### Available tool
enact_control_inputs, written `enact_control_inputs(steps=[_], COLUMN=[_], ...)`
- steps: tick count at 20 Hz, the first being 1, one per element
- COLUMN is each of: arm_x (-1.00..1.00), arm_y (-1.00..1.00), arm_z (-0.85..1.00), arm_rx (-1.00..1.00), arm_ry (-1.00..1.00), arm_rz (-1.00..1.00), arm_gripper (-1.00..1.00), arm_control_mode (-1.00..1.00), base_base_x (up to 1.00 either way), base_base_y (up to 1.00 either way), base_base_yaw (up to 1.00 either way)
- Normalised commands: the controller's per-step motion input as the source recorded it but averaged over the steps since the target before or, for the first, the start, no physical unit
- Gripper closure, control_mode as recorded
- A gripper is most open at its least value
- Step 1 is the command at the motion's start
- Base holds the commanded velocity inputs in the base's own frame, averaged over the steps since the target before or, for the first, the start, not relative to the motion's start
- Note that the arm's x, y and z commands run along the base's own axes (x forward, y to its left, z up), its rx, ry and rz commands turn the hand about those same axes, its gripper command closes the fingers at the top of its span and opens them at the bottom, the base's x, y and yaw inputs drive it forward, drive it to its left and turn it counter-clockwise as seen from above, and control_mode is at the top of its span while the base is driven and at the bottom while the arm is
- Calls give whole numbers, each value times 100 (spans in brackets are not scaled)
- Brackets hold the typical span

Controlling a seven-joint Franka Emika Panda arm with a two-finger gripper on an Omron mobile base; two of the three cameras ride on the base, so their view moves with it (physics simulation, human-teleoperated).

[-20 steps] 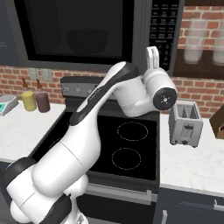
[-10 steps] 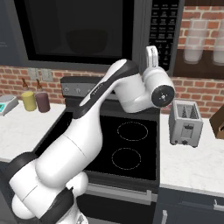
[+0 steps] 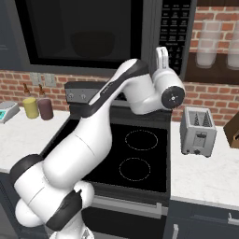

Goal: Open the microwave, place the bowl with waffle inside the microwave, then close the microwave door and turn it on.

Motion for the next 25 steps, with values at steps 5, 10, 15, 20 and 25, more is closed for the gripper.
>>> enact_control_inputs(steps=[5,10,15,20,25], arm_x=[30,38,49,60,83], arm_y=[-11,-2,0,0,12], arm_z=[0,0,-10,-41,-80], arm_rx=[0,0,0,0,1], arm_ry=[0,0,0,-1,-13], arm_rz=[0,0,0,0,0], arm_gripper=[100,100,100,100,100], arm_control_mode=[-100,-100,-100,-100,-100], base_base_x=[0,0,0,0,0], base_base_y=[0,0,0,0,0], base_base_yaw=[0,0,0,0,0])
